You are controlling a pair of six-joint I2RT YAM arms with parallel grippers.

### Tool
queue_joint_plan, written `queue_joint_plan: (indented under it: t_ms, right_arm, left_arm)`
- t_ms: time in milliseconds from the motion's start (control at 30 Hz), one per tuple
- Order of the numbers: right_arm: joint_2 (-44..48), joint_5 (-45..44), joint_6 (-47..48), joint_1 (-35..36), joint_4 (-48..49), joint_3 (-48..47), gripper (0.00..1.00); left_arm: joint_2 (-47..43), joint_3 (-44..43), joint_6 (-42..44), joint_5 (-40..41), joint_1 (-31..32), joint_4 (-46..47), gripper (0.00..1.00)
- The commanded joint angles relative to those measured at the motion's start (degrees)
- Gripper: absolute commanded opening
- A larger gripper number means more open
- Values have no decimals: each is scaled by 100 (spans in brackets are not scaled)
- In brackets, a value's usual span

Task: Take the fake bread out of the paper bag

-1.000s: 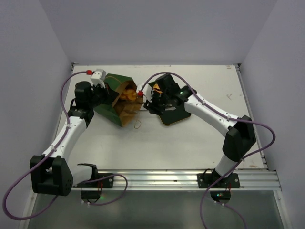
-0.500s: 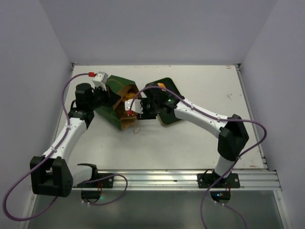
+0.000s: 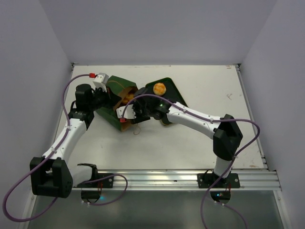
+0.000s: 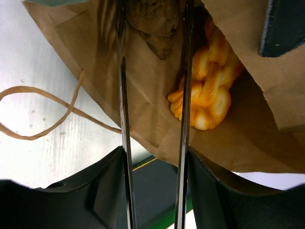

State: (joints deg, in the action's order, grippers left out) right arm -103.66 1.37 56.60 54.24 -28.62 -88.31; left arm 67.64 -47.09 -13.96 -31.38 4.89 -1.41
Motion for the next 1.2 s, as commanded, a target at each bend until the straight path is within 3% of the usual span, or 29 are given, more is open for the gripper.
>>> queue_joint_plan:
  t_ms: [0,100,200,233,400,533,1167]
  right_arm:
    - [-111,-269,132,43,217,-301,56]
    - [-137,-268,80,52,190,-196,50]
    - [-32,-312,9,52,217,-3,33]
    - [64,-295,-17,52,234,59,23]
    - [539,-216,-298,34,287,472,4]
    - [934,-163,-492,-36,287,675,0]
    - [1946,1033,-1116,-941,-627,614,0]
  left_arm:
    - [-233,-11,-37,-202,-14,264,0]
    - [-277,-19,-37,-159,-14,264,0]
    - [-330,16,-37,-53,-14,264,0]
    - [-339,16,-46,-9,-14,273,0]
    - [-453,112,-142,483,-14,360,0]
    - [-462,130,-230,659,-14,422,0]
    - [-506,7,-688,1696,-23,721,0]
